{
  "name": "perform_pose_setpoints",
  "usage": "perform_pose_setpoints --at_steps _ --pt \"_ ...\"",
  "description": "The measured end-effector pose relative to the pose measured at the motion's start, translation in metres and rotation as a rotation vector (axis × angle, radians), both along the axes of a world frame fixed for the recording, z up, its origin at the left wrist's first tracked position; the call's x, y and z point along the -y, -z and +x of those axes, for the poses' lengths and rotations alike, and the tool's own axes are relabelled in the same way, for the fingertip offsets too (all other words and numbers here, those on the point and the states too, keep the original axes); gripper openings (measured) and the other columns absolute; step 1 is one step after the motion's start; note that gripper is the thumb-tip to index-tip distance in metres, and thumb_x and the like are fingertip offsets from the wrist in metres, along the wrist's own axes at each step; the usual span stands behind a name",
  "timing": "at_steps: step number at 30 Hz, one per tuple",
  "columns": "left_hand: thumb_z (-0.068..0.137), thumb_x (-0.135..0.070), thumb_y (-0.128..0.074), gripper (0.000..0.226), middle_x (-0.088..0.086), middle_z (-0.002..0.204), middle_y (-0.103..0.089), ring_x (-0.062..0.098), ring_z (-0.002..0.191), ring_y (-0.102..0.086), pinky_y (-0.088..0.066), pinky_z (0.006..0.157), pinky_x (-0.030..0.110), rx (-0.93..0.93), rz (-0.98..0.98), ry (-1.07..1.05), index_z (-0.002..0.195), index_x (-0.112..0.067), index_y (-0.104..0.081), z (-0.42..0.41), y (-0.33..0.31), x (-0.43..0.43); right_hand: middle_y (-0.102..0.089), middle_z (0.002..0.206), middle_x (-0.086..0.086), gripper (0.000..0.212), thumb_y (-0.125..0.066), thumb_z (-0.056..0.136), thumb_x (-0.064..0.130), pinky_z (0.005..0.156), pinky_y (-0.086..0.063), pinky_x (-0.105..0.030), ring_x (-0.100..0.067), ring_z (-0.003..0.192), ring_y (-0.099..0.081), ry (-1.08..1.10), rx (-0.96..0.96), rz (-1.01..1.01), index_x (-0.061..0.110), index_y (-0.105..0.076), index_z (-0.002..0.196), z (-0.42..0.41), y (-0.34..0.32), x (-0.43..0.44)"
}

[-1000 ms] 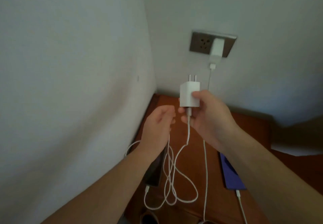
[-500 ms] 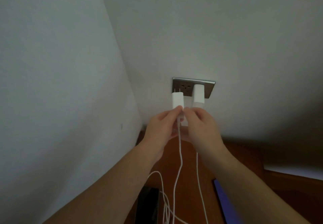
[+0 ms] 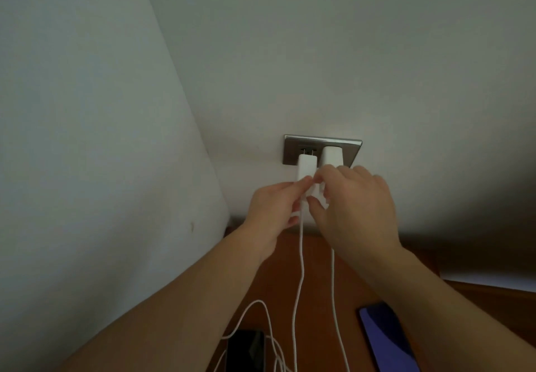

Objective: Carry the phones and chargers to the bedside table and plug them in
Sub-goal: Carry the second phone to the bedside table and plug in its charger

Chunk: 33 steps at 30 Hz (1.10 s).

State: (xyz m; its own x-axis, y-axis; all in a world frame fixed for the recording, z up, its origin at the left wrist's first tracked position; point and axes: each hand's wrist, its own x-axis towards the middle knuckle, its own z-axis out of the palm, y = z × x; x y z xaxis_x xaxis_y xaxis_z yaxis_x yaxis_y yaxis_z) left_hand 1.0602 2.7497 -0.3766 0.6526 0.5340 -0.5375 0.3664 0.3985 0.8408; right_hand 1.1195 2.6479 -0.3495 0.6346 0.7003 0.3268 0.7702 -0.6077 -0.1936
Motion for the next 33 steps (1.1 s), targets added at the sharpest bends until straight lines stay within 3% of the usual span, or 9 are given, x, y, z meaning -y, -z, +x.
perform_pose_setpoints --at_steps 7,13,19,24,28,31,33 --pt "0.081 -0.043 -0.072 0.026 0.004 0.096 -0.066 0.022 0.099 -0.062 -0.052 0.091 0.037 0.006 -0.074 -0.026 0.090 -0.019 -0.067 0.006 -0.003 0.005 -0.060 0.084 -0.010 0.019 -0.078 0.074 0.022 0.072 -0.041 -0.040 -0.029 0.084 -0.054 0.001 0.152 -0.052 0.012 -0.072 0.089 0.014 -0.008 -0.002" --pt "0.078 -0.045 -0.075 0.030 0.014 0.105 -0.071 0.030 0.103 -0.064 -0.051 0.097 0.042 -0.039 -0.053 -0.082 0.085 -0.016 -0.067 0.006 -0.009 0.002 -0.060 0.079 -0.006 0.013 -0.081 0.071 0.025 0.070 -0.029 -0.035 -0.030 0.080 -0.054 -0.065 0.236 -0.105 0.015 -0.076 0.079 0.024 -0.018 -0.005" --pt "0.077 -0.042 -0.076 0.030 0.017 0.095 -0.070 0.024 0.084 -0.058 -0.050 0.096 0.043 -0.043 -0.078 -0.113 0.088 -0.014 -0.069 0.009 -0.011 0.005 -0.060 0.076 -0.004 0.010 -0.080 0.072 0.024 0.069 -0.029 -0.036 -0.029 0.079 -0.053 -0.096 0.206 -0.109 0.016 -0.076 0.078 0.029 -0.018 -0.005" --pt "0.077 -0.040 -0.076 0.027 0.017 0.100 -0.071 0.030 0.097 -0.063 -0.051 0.094 0.039 -0.050 -0.065 -0.136 0.084 -0.015 -0.068 0.008 -0.013 0.004 -0.063 0.079 0.000 0.008 -0.076 0.075 0.026 0.070 -0.017 -0.033 -0.026 0.082 -0.052 -0.135 0.200 -0.171 0.020 -0.076 0.079 0.030 -0.023 -0.009" --pt "0.076 -0.040 -0.077 0.034 0.021 0.102 -0.071 0.026 0.086 -0.058 -0.052 0.091 0.040 -0.063 -0.069 -0.124 0.091 -0.010 -0.070 0.010 -0.011 0.002 -0.064 0.082 0.002 0.008 -0.073 0.078 0.026 0.070 -0.017 -0.032 -0.025 0.084 -0.050 -0.149 0.168 -0.171 0.020 -0.076 0.082 0.035 -0.023 -0.010" --pt "0.078 -0.040 -0.075 0.041 0.015 0.089 -0.064 0.023 0.081 -0.053 -0.048 0.095 0.041 -0.060 -0.053 -0.100 0.100 -0.005 -0.069 0.009 -0.008 0.003 -0.065 0.083 0.002 0.010 -0.070 0.081 0.026 0.072 -0.019 -0.033 -0.026 0.088 -0.052 -0.175 0.172 -0.202 0.019 -0.076 0.084 0.033 -0.019 -0.007" --pt "0.077 -0.041 -0.076 0.040 0.018 0.094 -0.068 0.023 0.082 -0.055 -0.050 0.092 0.040 -0.060 -0.062 -0.096 0.096 -0.007 -0.070 0.008 -0.009 0.002 -0.065 0.083 0.003 0.009 -0.069 0.081 0.025 0.071 -0.016 -0.032 -0.025 0.089 -0.050 -0.185 0.174 -0.212 0.020 -0.076 0.086 0.033 -0.023 -0.009"
